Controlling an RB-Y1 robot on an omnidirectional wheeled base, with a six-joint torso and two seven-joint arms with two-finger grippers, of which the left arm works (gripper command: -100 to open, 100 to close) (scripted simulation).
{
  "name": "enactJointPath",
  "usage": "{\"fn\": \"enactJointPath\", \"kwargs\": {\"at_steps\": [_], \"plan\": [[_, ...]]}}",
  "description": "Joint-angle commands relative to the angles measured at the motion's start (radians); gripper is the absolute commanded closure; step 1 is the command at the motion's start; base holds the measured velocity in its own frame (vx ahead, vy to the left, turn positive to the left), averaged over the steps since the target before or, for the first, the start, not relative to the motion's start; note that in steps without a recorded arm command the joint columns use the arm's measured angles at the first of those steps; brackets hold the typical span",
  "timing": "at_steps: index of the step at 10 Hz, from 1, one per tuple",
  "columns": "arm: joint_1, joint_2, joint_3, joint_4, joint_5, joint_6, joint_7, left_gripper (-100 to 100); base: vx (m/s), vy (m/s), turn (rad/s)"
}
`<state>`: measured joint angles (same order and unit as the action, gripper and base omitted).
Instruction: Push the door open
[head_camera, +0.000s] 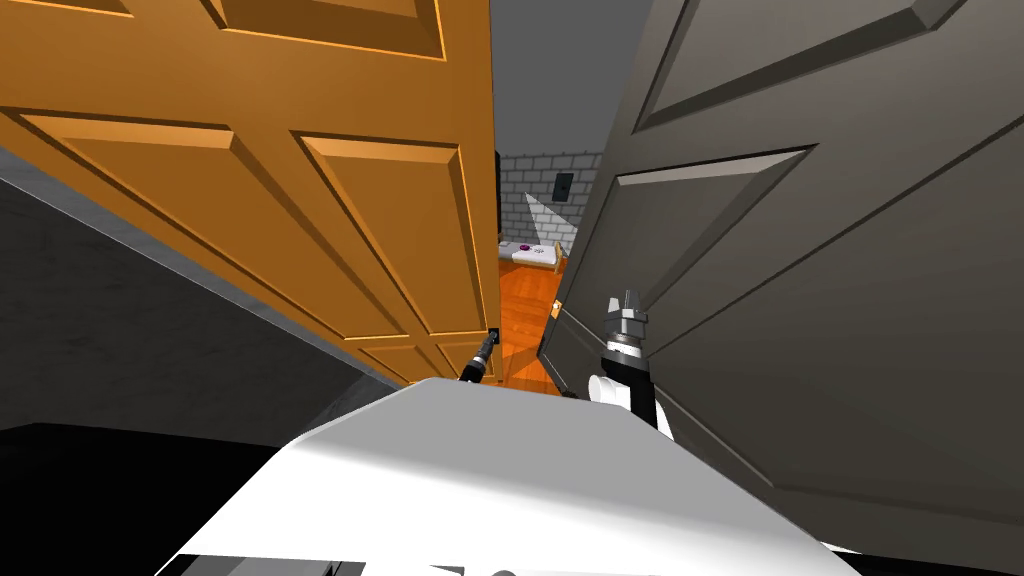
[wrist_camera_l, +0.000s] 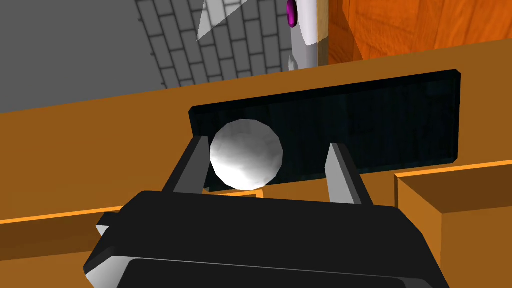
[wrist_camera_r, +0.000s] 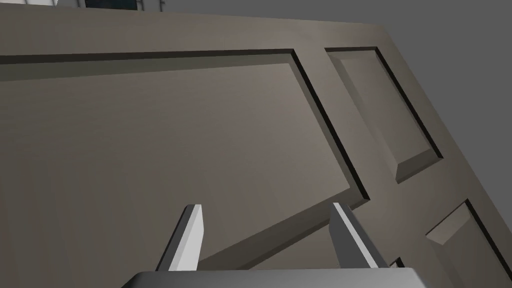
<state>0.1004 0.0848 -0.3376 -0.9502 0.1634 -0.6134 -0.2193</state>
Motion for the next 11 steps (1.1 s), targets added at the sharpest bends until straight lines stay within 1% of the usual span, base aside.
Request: {"fn": "enactJointPath", "kwargs": {"at_steps": [1,2,3,4,7,8,9,10,11], "plan": [[0.014,0.0,0.011,0.015,0.005,0.022,-0.017,100,0.019,0.038,-0.238],[0.014,0.0,0.016,0.016,0.008,0.028,-0.023,100,0.017,0.04,-0.151],[0.014,0.0,0.016,0.016,0.008,0.028,-0.023,100,0.01,0.025,-0.056],[0.013,0.002,0.026,0.018,0.013,0.041,-0.034,100,0.008,0.026,-0.167],[0.01,0.005,0.047,0.021,0.023,0.067,-0.057,100,0.003,0.049,-0.241],[0.01,0.005,0.052,0.022,0.026,0.073,-0.063,100,0.008,0.046,-0.143],[0.01,0.005,0.052,0.022,0.026,0.073,-0.063,100,0.009,0.022,-0.111],[0.008,0.007,0.062,0.024,0.031,0.086,-0.075,100,0.008,0.021,-0.125],[0.008,0.007,0.062,0.024,0.031,0.086,-0.075,100,0.002,0.026,-0.128]]}}
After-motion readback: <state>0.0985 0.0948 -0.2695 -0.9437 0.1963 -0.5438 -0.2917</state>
